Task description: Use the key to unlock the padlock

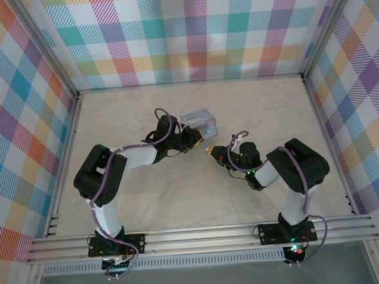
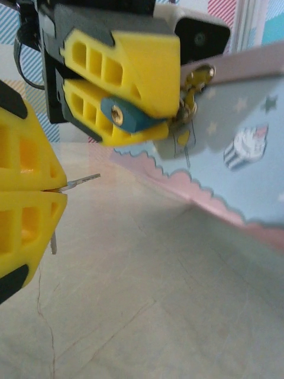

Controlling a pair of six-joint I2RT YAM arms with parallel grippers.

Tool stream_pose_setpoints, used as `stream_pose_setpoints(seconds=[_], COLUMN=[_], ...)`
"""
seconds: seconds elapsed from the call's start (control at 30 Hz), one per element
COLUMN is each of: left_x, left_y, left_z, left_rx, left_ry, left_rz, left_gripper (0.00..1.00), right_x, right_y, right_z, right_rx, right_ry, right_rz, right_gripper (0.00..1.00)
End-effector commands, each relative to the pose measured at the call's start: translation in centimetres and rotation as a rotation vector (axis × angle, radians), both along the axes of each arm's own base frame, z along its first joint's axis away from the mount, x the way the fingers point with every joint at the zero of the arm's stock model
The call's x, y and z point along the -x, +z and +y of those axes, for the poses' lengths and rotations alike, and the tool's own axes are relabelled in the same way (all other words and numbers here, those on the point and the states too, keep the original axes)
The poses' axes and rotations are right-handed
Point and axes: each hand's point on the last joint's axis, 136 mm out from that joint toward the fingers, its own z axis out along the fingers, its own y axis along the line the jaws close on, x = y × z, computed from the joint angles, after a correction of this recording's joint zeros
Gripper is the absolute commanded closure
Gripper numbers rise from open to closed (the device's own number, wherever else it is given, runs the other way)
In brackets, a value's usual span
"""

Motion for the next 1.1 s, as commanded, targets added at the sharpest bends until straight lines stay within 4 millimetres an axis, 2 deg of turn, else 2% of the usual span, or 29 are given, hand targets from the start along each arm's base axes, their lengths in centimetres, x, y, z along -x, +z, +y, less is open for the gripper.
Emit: stream_pose_setpoints(seconds=[0.0, 0.67, 1.07], left_x=[-0.2, -0.3, -0.2], left_y=[2.8, 2.7, 2.7], left_z=[0.0, 0.0, 0.0], left_rx=[0.07, 0.084, 0.093], left_ry=[-0.008, -0.001, 0.001], left_rz=[-0.058, -0.056, -0.054], left_gripper=[0.89, 0.89, 0.88], right_x=[-0.6, -0.4, -0.8], right_y=[3.2, 4.8, 4.9], right_z=[1.0, 0.7, 0.7], right_rx=[-0.102, -0.12, -0.124], right_ry=[0.001, -0.021, -0.03], right_rz=[-0.094, -0.129, -0.129], right_gripper=[1.0, 1.0, 1.0])
